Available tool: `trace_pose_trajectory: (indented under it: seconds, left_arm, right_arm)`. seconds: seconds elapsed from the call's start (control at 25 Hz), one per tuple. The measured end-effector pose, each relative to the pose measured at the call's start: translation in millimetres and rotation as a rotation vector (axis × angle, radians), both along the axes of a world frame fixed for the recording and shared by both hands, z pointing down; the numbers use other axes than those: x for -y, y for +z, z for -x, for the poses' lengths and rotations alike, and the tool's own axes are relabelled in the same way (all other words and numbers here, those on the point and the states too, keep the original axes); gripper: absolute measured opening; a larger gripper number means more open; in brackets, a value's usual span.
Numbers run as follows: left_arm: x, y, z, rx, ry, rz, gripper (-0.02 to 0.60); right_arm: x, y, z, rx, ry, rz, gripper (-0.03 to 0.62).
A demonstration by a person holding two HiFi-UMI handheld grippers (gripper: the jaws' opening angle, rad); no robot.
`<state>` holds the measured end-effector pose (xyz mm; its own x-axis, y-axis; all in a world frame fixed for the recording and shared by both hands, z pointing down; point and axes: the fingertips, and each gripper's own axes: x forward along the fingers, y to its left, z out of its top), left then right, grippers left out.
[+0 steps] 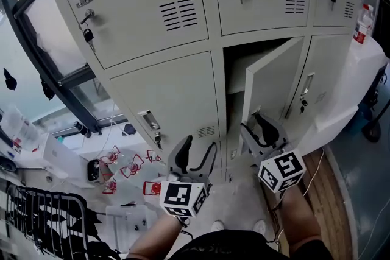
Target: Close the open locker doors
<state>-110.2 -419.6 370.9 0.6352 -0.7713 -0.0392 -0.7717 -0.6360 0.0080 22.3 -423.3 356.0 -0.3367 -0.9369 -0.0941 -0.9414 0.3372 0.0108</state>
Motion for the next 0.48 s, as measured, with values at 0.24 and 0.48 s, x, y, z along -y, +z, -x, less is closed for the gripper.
trace_pose_trajectory:
  seconds: [0.24,0.48]
  left_arm:
    - [9,1,19,0.002,-0.046,-0.004,0.265]
    - [22,0,41,-0.011,-0.115,-0.002,0.265]
  right_arm:
    - [28,1,10,0.007,-0.04,0.004,0.189]
    - [56,1,17,0.001,-0.065,0.01,0.19]
